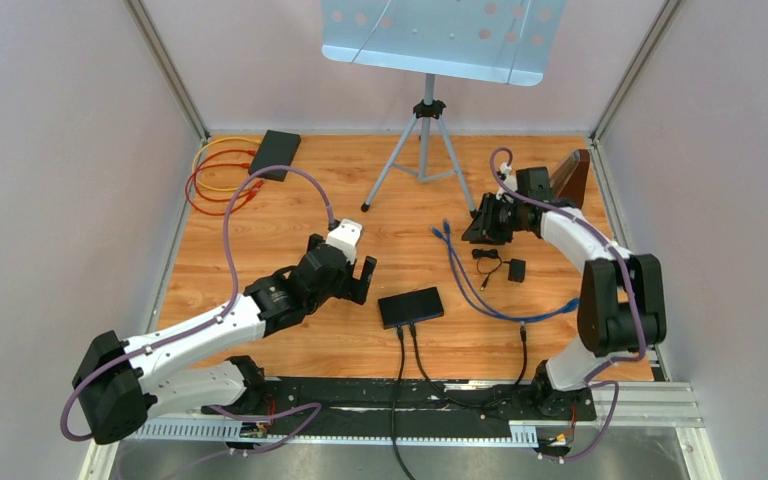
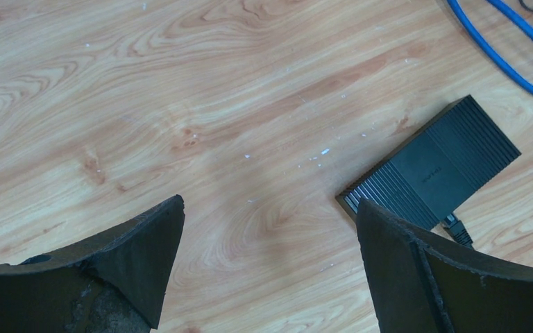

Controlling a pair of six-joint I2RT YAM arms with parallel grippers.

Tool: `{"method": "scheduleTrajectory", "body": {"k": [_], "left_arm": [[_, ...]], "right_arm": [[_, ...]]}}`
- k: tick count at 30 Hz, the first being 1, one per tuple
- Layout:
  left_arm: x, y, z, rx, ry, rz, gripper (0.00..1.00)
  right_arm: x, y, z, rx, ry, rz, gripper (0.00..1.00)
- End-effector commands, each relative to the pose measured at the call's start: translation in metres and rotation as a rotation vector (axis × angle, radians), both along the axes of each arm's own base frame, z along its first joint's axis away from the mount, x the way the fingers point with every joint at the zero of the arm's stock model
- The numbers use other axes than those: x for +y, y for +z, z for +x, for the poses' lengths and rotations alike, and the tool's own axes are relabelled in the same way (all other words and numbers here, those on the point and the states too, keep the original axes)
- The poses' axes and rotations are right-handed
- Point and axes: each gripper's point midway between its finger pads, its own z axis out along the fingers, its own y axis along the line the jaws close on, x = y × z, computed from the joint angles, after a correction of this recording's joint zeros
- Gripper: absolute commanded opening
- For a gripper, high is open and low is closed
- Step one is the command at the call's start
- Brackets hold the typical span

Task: Pull the plug from the switch port
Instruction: Place the connector at the center of the board, then pull the connector from the switch port.

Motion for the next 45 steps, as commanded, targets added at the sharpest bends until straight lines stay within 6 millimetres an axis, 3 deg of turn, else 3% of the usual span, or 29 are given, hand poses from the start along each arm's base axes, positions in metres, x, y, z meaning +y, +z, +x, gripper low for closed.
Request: {"method": "scheduleTrajectory", "body": {"k": [1, 8, 11, 19, 24, 34, 39, 44, 45], "left_arm": [[-0.017, 0.005, 0.003, -0.001, -0.067, -0.011, 1.00], [-0.044, -0.004, -0.005, 0.040, -0.248, 0.020, 1.00], [-0.056, -0.010, -0.014, 0.076, -0.348, 0.025, 1.00], [-0.070, -0.032, -0.024, 0.164, -0.458, 0.062, 1.00], [-0.081, -0.044, -0.035, 0.223, -0.528, 0.046, 1.00], [-0.087, -0.052, -0.038, 0.248, -0.598, 0.084, 1.00], [-0.085, -0.017, -0.028, 0.106, -0.521, 0.059, 1.00], [-0.052, 0.027, -0.003, -0.071, -0.271, -0.011, 1.00], [-0.041, 0.026, 0.002, -0.094, -0.205, -0.010, 1.00]], "right_arm": [[0.008, 0.056, -0.021, -0.148, -0.026, 0.110, 0.30], [0.034, 0.075, -0.096, -0.175, -0.001, 0.350, 0.49], [0.045, 0.066, -0.125, -0.140, -0.005, 0.413, 0.54], [0.068, 0.028, -0.175, 0.005, -0.015, 0.461, 0.56], [0.070, -0.002, -0.192, 0.114, -0.062, 0.455, 0.56], [0.078, -0.015, -0.198, 0.151, -0.026, 0.443, 0.56], [0.083, -0.014, -0.196, 0.120, -0.001, 0.426, 0.58], [0.087, -0.002, -0.189, 0.043, 0.032, 0.392, 0.60], [0.086, 0.000, -0.187, 0.027, 0.025, 0.383, 0.62]]}}
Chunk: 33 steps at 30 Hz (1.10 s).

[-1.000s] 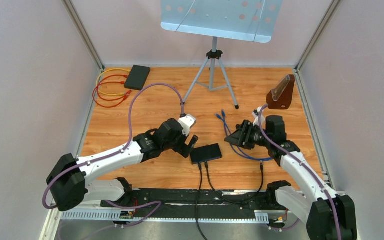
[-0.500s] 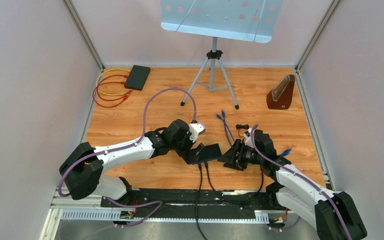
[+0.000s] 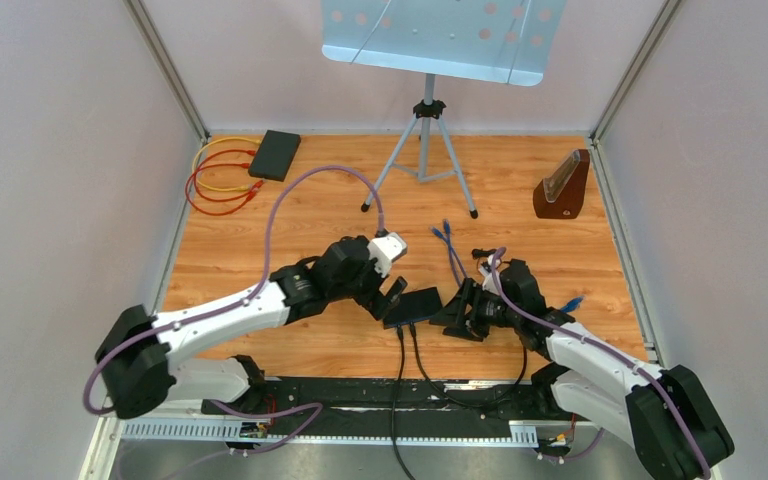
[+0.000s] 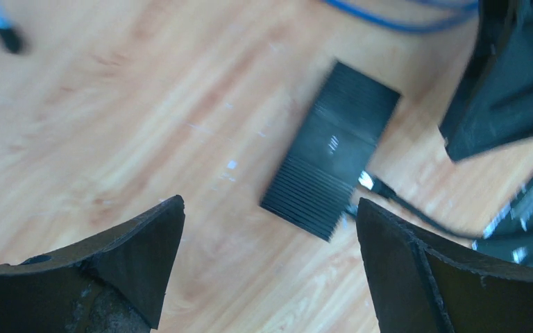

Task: Pull the plug from the switch port
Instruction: Pull the connector from the switch port.

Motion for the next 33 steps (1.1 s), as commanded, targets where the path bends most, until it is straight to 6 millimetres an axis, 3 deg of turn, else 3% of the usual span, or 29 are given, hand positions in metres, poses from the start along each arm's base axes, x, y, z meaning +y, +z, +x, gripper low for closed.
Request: {"method": "scheduleTrajectory", "body": {"k": [1, 3, 7, 10, 15, 16, 20, 33], "left_arm": [[0.033, 0.045, 0.029, -0.188, 0.260, -0.121, 1.00], [0.039, 0.047, 0.028, -0.225, 0.259, -0.137, 1.00], [0.034, 0.032, 0.019, -0.239, 0.126, -0.074, 1.00], [0.022, 0.011, 0.008, -0.181, 0.014, -0.027, 1.00], [-0.004, -0.006, 0.001, -0.090, -0.114, 0.011, 1.00], [-0.010, -0.020, -0.004, -0.043, -0.149, 0.035, 1.00], [-0.022, -0.042, -0.012, 0.063, -0.249, 0.112, 0.98], [-0.020, -0.062, -0.018, 0.131, -0.337, 0.235, 0.98]], "right_arm": [[0.007, 0.031, 0.023, -0.166, -0.011, -0.002, 0.63], [0.007, 0.032, 0.026, -0.168, -0.028, -0.002, 0.66], [0.011, 0.031, 0.027, -0.137, -0.051, 0.013, 0.67], [0.011, 0.024, 0.029, -0.100, -0.123, 0.000, 0.67], [0.011, 0.011, 0.026, -0.043, -0.236, 0.044, 0.68], [0.009, 0.007, 0.026, -0.022, -0.253, 0.043, 0.68], [0.008, -0.004, 0.023, 0.010, -0.266, 0.024, 0.67], [0.036, -0.016, 0.020, 0.059, -0.137, -0.013, 0.66]]}}
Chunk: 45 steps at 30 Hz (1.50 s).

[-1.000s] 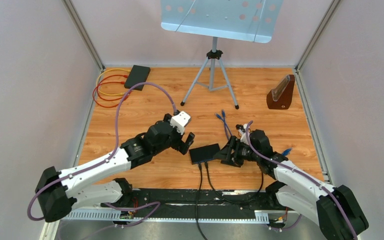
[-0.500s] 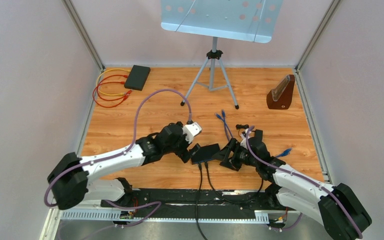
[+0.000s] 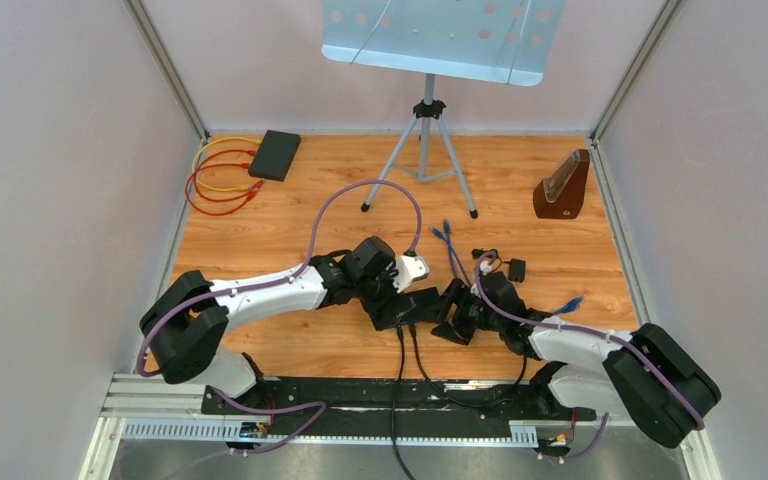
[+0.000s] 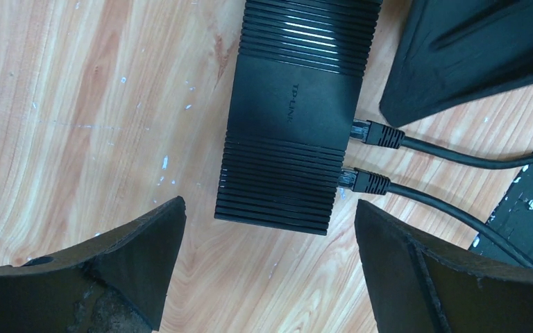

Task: Pull the plug from the switch port
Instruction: Pull the connector from the switch port.

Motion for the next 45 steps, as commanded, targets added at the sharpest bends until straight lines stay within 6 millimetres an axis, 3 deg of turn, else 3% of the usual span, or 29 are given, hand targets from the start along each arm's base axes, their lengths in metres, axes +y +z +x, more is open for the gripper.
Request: {"method": "scheduleTrajectory", "body": {"k": [1, 22, 26, 31, 37, 45], "left_arm": [[-0.006, 0.006, -0.001, 0.011, -0.053, 0.016, 0.98], [-0.009, -0.021, -0.002, 0.095, -0.093, 0.124, 0.85], [-0.009, -0.026, -0.006, 0.130, -0.107, 0.144, 0.69], [-0.010, -0.026, -0.008, 0.140, -0.114, 0.142, 0.64], [-0.011, -0.024, -0.011, 0.148, -0.121, 0.130, 0.62], [-0.011, -0.024, -0.015, 0.163, -0.129, 0.122, 0.58]], "right_arm": [[0.018, 0.010, 0.008, -0.032, 0.040, 0.025, 0.65], [0.028, -0.008, 0.007, 0.027, 0.040, 0.014, 0.49], [0.028, -0.013, 0.011, 0.030, 0.000, -0.002, 0.43], [0.023, -0.022, 0.013, 0.024, -0.060, -0.023, 0.37], [0.018, -0.027, 0.022, 0.024, -0.151, 0.005, 0.39], [0.017, -0.039, 0.019, 0.049, -0.159, -0.002, 0.23]]}}
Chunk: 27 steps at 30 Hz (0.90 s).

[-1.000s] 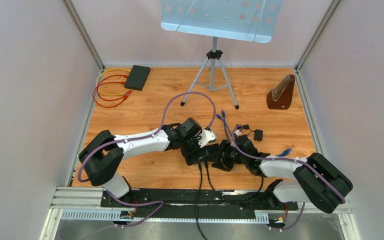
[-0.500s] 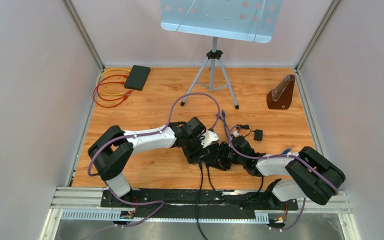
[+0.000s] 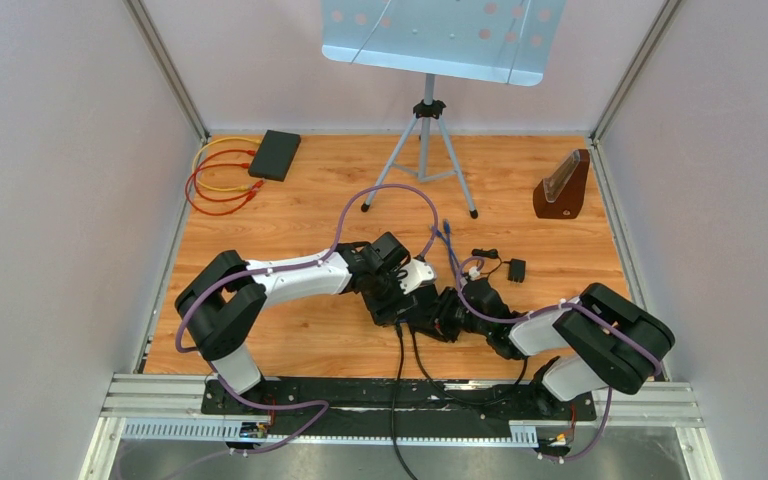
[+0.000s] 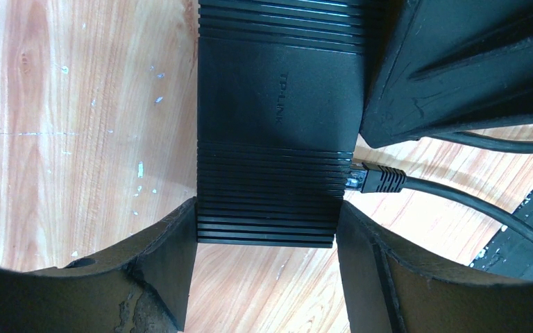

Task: Pull the plug from the switch port
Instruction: Pull the connector from the switch port.

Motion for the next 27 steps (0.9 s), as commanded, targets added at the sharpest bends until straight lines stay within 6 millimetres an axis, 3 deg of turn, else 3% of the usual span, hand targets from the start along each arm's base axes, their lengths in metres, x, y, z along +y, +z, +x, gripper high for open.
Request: {"method": "scheduleTrajectory", "body": {"k": [1, 5, 11, 21, 27], "left_arm": [[-0.015, 0.009, -0.012, 0.040, -0.053, -0.061, 0.57], [-0.016, 0.010, -0.014, 0.044, -0.057, -0.065, 0.57], [-0.016, 0.010, -0.015, 0.051, -0.062, -0.066, 0.56], [-0.018, 0.009, -0.018, 0.059, -0.064, -0.069, 0.53], [-0.017, 0.010, -0.016, 0.048, -0.061, -0.067, 0.53]], "right_arm": [[-0.015, -0.021, 0.008, 0.006, -0.091, -0.078, 0.20], [-0.016, -0.021, 0.008, -0.009, -0.067, -0.109, 0.18], [-0.022, -0.016, 0.015, -0.032, -0.105, -0.140, 0.34], [-0.008, -0.015, 0.010, -0.099, 0.044, -0.141, 0.01], [0.002, -0.009, -0.003, -0.172, 0.226, -0.140, 0.00]]}}
